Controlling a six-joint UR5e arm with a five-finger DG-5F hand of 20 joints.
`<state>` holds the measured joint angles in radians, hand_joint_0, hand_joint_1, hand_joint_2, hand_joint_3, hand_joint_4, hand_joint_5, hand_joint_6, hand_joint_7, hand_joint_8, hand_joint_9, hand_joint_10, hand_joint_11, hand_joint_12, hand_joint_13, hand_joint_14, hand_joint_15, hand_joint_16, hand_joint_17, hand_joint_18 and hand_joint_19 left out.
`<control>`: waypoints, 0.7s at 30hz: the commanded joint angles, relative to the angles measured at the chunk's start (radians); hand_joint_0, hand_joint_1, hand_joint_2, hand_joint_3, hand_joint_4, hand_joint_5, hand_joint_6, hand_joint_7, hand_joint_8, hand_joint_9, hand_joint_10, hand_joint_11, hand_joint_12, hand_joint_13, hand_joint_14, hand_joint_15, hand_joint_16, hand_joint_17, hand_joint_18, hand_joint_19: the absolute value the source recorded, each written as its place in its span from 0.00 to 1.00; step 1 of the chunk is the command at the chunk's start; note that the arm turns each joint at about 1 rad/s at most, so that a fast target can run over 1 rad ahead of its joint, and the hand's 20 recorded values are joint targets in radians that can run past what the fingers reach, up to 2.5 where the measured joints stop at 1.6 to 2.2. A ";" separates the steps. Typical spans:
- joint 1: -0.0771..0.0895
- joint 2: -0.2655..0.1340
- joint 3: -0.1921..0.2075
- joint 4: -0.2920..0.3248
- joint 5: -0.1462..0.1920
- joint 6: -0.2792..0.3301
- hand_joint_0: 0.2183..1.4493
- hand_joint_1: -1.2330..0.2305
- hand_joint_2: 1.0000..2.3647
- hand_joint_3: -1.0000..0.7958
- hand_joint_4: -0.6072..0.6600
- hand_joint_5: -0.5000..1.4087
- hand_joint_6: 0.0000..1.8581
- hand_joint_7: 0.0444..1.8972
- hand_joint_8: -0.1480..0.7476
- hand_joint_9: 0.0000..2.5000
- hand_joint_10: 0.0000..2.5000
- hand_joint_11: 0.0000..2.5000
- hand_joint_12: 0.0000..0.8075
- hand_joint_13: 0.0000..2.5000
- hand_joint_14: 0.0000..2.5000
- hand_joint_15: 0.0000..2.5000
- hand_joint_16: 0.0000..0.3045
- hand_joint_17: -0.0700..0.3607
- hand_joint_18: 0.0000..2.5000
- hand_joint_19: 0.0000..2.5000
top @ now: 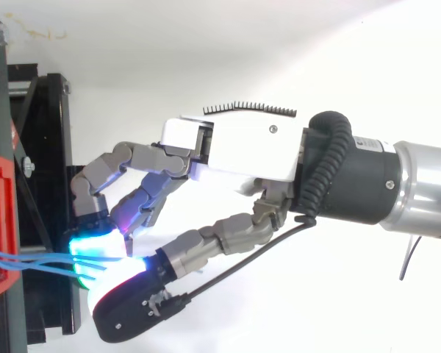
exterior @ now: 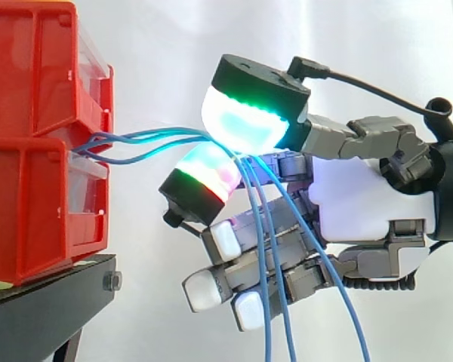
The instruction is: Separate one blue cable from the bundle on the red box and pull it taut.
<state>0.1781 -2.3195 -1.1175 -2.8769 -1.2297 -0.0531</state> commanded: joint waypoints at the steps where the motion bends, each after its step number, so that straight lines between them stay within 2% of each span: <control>1: -0.002 0.000 0.002 -0.007 -0.007 -0.001 0.48 0.24 0.00 0.29 0.37 0.15 0.50 0.61 0.47 0.38 0.01 0.34 0.40 0.32 0.01 0.20 0.12 0.35 0.31 0.21; 5: -0.005 0.000 0.005 -0.022 -0.016 -0.001 0.49 0.25 0.00 0.28 0.33 0.16 0.50 0.63 0.44 0.38 0.01 0.34 0.39 0.32 0.01 0.19 0.12 0.35 0.32 0.20; 9: -0.006 0.000 0.005 -0.027 -0.016 0.001 0.46 0.24 0.00 0.28 0.36 0.16 0.49 0.57 0.42 0.38 0.01 0.34 0.39 0.32 0.01 0.19 0.11 0.34 0.32 0.19; 10: -0.006 0.000 0.005 -0.027 -0.016 0.001 0.43 0.21 0.00 0.28 0.37 0.16 0.49 0.58 0.41 0.38 0.01 0.34 0.38 0.32 0.01 0.19 0.11 0.34 0.32 0.20; 12: -0.006 0.000 0.007 -0.027 -0.016 0.001 0.41 0.20 0.00 0.28 0.38 0.17 0.49 0.58 0.41 0.38 0.01 0.34 0.38 0.32 0.01 0.19 0.11 0.34 0.32 0.20; 15: -0.008 -0.001 0.007 -0.027 -0.016 0.001 0.33 0.19 0.00 0.28 0.40 0.17 0.49 0.58 0.42 0.39 0.01 0.34 0.38 0.32 0.01 0.20 0.11 0.34 0.31 0.21; 21: -0.009 -0.001 0.007 -0.025 -0.016 0.001 0.20 0.25 0.00 0.28 0.43 0.18 0.48 0.57 0.46 0.41 0.01 0.35 0.43 0.34 0.01 0.21 0.13 0.37 0.33 0.22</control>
<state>0.1691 -2.3199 -1.1107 -2.9028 -1.2456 -0.0523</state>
